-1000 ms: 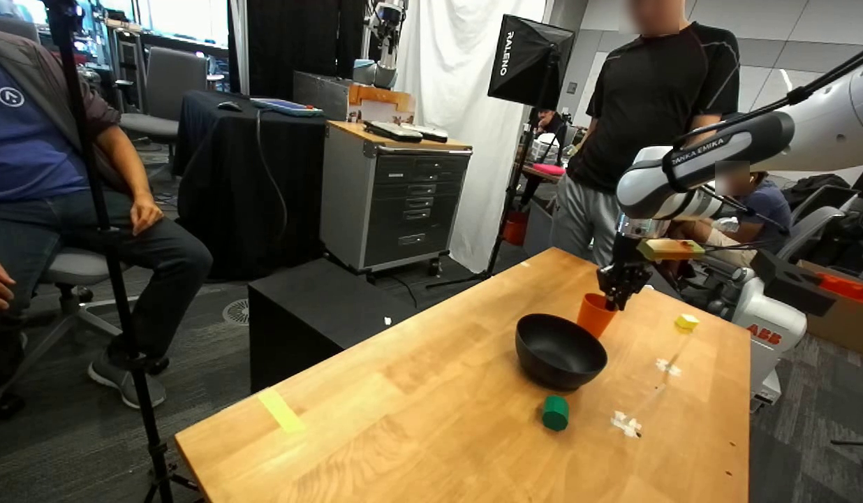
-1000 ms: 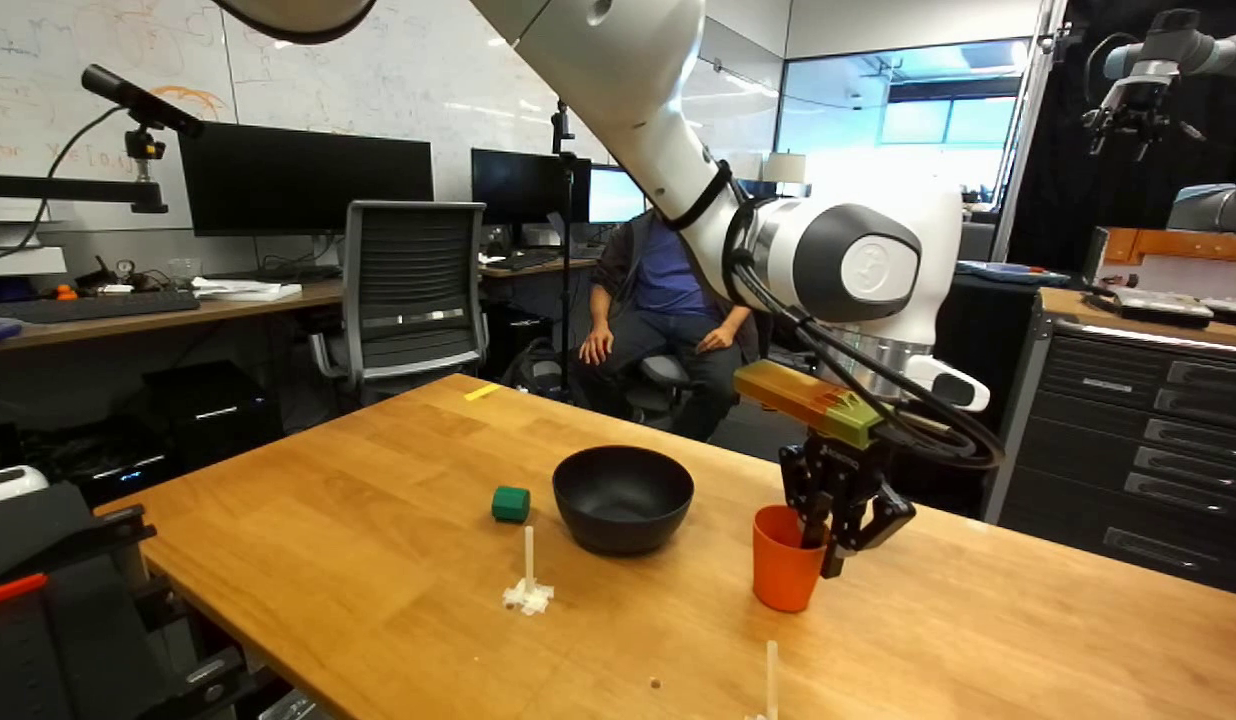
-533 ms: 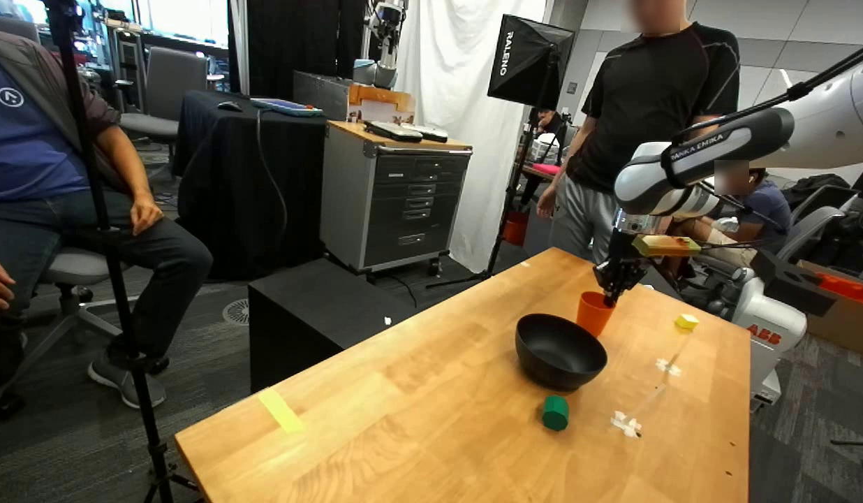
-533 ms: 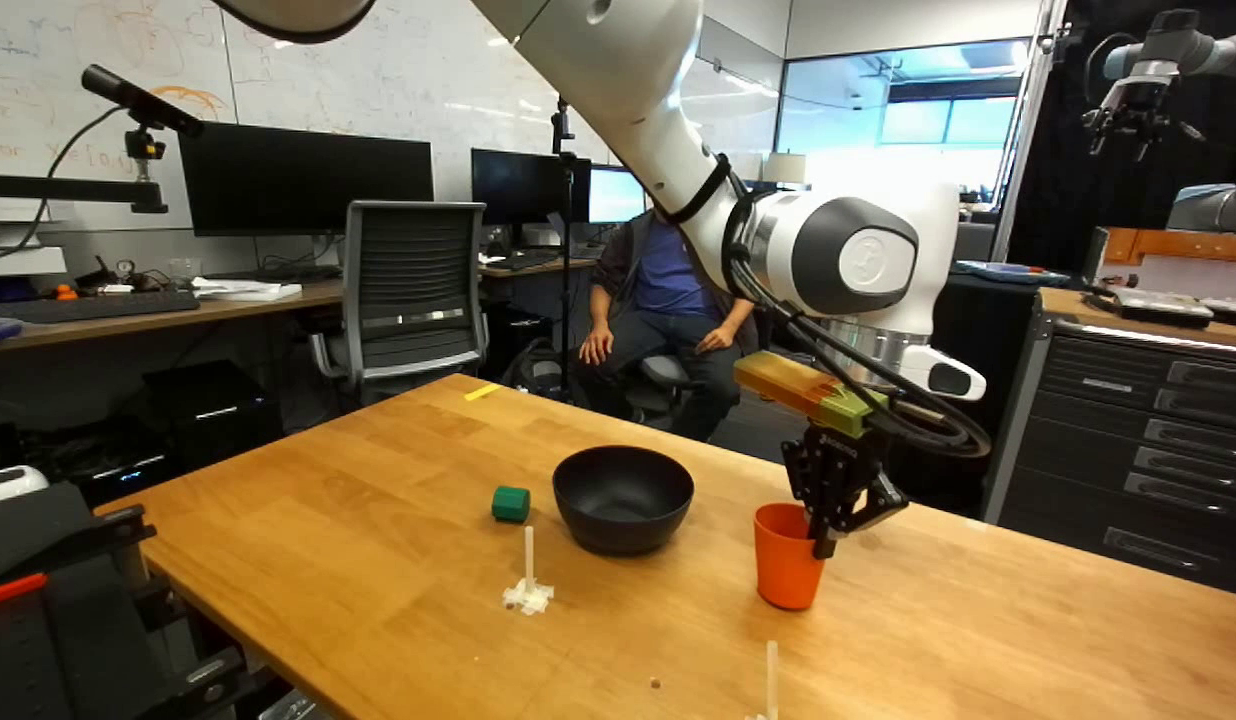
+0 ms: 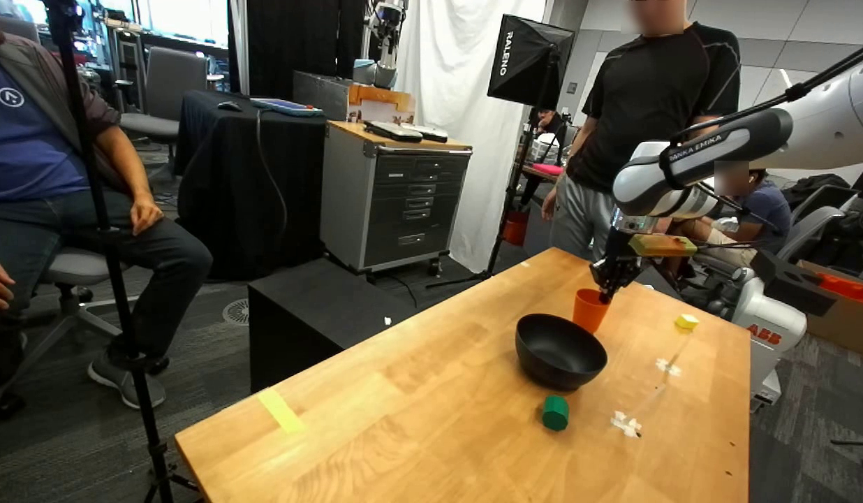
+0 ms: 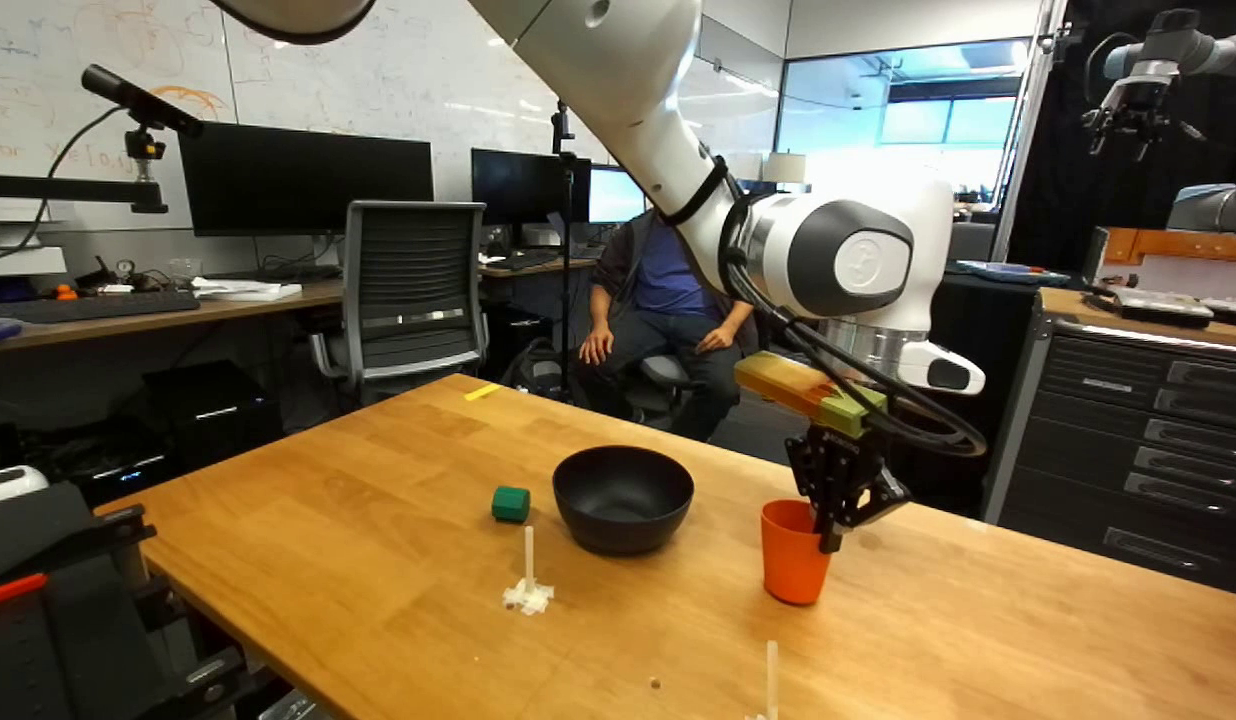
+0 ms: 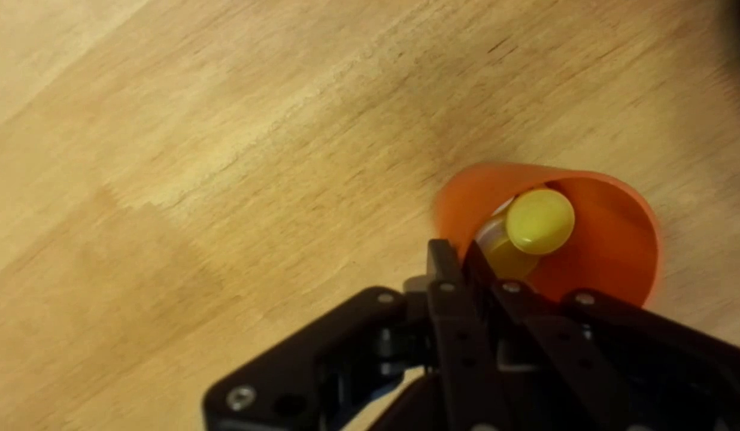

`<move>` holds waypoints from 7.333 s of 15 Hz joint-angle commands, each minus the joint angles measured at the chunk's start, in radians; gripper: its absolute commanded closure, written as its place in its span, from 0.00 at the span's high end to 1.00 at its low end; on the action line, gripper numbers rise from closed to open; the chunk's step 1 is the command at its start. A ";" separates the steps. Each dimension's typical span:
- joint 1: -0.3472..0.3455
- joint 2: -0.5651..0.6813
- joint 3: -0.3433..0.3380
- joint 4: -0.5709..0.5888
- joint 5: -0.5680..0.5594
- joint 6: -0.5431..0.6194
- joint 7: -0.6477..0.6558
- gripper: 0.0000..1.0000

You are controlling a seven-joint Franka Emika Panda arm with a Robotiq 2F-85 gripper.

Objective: Pour the contents of the orange cup into the black bowl

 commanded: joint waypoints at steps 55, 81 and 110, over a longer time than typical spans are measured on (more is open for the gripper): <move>0.174 -0.472 0.050 -1.171 -0.085 1.520 0.021 0.04; 0.134 -0.132 0.066 -1.001 -0.252 2.080 0.016 0.05; -0.534 0.049 0.542 -0.917 -0.761 2.071 -0.413 0.06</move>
